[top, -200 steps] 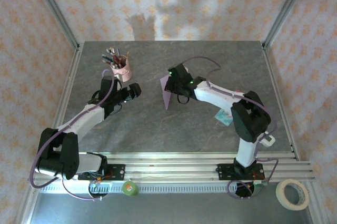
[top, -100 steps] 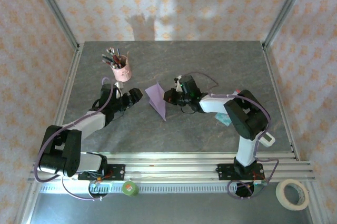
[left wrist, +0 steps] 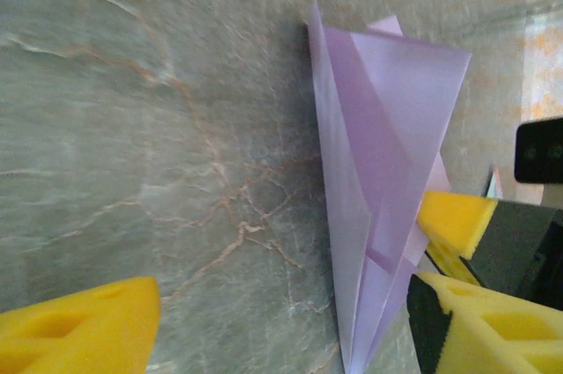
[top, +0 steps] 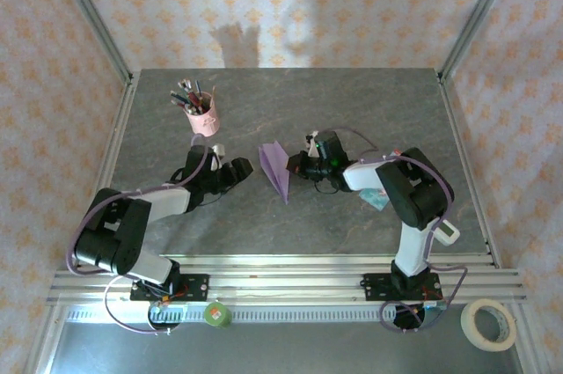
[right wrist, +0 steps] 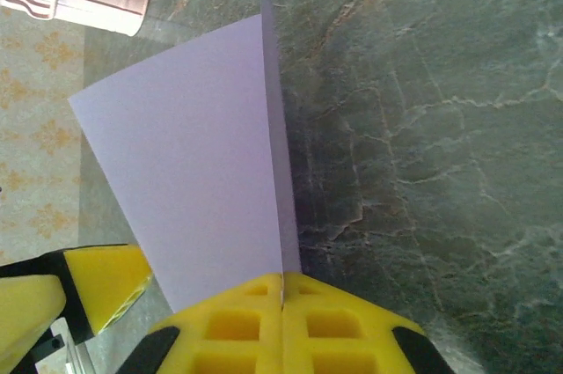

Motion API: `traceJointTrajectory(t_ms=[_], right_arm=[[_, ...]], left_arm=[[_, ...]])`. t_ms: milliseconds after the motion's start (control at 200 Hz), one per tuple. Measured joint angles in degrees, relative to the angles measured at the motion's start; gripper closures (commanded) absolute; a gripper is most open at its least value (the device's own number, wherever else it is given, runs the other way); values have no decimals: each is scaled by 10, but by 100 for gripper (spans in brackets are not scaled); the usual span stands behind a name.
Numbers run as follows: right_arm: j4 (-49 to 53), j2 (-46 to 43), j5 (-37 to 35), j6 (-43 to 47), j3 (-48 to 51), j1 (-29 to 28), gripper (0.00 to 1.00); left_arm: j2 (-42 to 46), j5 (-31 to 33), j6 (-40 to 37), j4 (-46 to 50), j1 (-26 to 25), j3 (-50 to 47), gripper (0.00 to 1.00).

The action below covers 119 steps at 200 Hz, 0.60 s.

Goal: Fold a paper plane with a square sheet of paper (pick it up from the middle)

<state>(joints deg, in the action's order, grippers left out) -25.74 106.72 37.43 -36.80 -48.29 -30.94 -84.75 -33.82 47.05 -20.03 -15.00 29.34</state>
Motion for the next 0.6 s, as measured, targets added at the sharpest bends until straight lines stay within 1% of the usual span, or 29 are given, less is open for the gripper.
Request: traceJointTrajectory(t_ms=[190,325,500,561,596], right_arm=[[-1,5,-1,0,3,0,95],[-1,7,-1,0,4,0,95],[-1,7,-1,0,4,0,95],[-1,7,-1,0,3,0,95],[-1,7,-1,0,3,0,95]], left_arm=[[-44,-14,13,-27,-31,30,32],[-72,-16,24,-35,-43,55,45],[-110,-15,31,-34,-50,85,50],[-121,-15,32,-33,-52,93,53],[-126,-15,33,-33,-53,97,57]])
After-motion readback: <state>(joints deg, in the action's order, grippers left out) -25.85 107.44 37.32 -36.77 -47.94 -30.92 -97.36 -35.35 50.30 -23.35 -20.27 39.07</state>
